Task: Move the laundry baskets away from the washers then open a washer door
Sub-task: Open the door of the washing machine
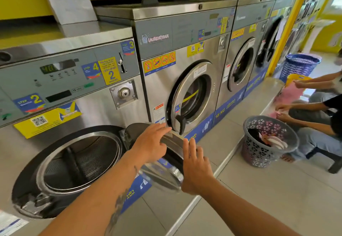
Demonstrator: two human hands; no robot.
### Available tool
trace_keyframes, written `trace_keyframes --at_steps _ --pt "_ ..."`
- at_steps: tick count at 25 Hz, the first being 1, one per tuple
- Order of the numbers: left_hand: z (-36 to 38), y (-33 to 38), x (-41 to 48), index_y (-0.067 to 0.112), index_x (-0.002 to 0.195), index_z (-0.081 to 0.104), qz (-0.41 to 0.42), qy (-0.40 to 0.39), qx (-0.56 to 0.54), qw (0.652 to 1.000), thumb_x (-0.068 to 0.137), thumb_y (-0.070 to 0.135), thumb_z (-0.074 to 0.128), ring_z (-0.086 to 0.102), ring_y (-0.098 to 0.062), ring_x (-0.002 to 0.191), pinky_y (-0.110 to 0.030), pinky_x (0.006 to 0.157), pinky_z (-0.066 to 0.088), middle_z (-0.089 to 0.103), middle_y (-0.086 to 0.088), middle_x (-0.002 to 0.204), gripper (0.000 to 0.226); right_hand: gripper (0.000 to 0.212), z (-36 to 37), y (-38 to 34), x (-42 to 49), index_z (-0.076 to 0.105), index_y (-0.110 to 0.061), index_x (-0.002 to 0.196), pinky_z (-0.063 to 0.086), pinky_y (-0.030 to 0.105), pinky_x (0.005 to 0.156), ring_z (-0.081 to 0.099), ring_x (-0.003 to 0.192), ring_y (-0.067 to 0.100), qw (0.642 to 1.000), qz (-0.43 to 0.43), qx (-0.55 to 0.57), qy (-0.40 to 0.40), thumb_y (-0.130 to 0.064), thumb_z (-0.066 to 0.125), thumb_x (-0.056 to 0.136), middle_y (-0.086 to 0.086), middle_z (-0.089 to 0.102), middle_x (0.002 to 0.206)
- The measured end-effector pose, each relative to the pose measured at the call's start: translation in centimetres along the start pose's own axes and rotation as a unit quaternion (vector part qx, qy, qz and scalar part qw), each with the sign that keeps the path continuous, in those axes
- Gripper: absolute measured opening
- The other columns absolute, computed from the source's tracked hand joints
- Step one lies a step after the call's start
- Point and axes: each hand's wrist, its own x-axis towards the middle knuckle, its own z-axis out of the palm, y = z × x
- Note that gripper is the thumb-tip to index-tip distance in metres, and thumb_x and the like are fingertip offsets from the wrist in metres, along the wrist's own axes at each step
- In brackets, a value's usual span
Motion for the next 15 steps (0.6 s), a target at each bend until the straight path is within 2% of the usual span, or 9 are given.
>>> trace_keyframes --at_steps 3,6,8,11,13,15 --pt "-0.1 0.8 1.3 0.032 0.143 0.042 -0.037 0.004 -0.05 0.998 0.086 0.022 0.046 0.014 -0.008 0.145 -0.025 0.115 0.007 0.027 0.011 0.157 0.059 0.141 0.2 2.5 1.9 -0.037 -0.01 0.14 0.036 0.051 0.108 0.016 0.141 0.04 0.999 -0.04 0.018 0.022 -0.05 0.073 0.063 0.015 -0.012 0.159" --pt "0.2 2.0 1.8 0.031 0.139 0.049 -0.079 0.025 -0.111 0.99 0.085 0.022 0.046 0.017 -0.006 0.145 -0.023 0.113 0.008 0.03 0.011 0.156 0.055 0.14 0.1 4.8 3.3 -0.029 -0.02 0.145 0.034 0.051 0.111 0.015 0.142 0.038 0.995 -0.089 0.047 0.017 -0.058 0.076 0.062 0.011 -0.01 0.161" --pt "0.9 2.9 1.4 0.031 0.132 0.055 -0.11 0.093 -0.122 0.982 0.084 0.026 0.046 0.027 -0.006 0.141 -0.022 0.114 0.016 0.037 0.012 0.151 0.049 0.138 -0.1 6.1 3.9 -0.024 -0.021 0.147 0.037 0.048 0.109 0.02 0.14 0.036 0.989 -0.129 0.064 0.019 -0.056 0.078 0.06 0.009 -0.005 0.16" --pt "2.4 3.9 -0.9 0.025 0.125 0.061 -0.18 0.202 -0.089 0.959 0.09 0.027 0.051 0.042 -0.008 0.133 -0.019 0.108 0.023 0.048 0.007 0.144 0.037 0.119 -1.7 7.2 4.5 -0.004 -0.023 0.145 0.043 0.048 0.103 0.036 0.128 0.034 0.979 -0.168 0.117 0.025 -0.045 0.079 0.062 0.008 0.021 0.148" --pt "3.0 4.1 -3.7 0.02 0.122 0.064 -0.243 0.209 -0.073 0.944 0.091 0.027 0.053 0.048 -0.014 0.128 -0.024 0.107 0.03 0.053 0.002 0.141 0.034 0.102 -3.6 6.9 4.2 0.009 -0.023 0.142 0.045 0.049 0.1 0.041 0.123 0.031 0.974 -0.178 0.139 0.024 -0.037 0.075 0.066 0.006 0.033 0.137" --pt "2.2 4.0 -7.2 0.021 0.121 0.063 -0.29 0.206 -0.037 0.934 0.091 0.031 0.052 0.05 -0.019 0.126 -0.031 0.104 0.035 0.055 0.002 0.138 0.033 0.086 -5.9 5.7 4.2 0.019 -0.018 0.14 0.045 0.047 0.099 0.042 0.122 0.031 0.969 -0.199 0.14 0.037 -0.033 0.068 0.071 0.008 0.037 0.135"
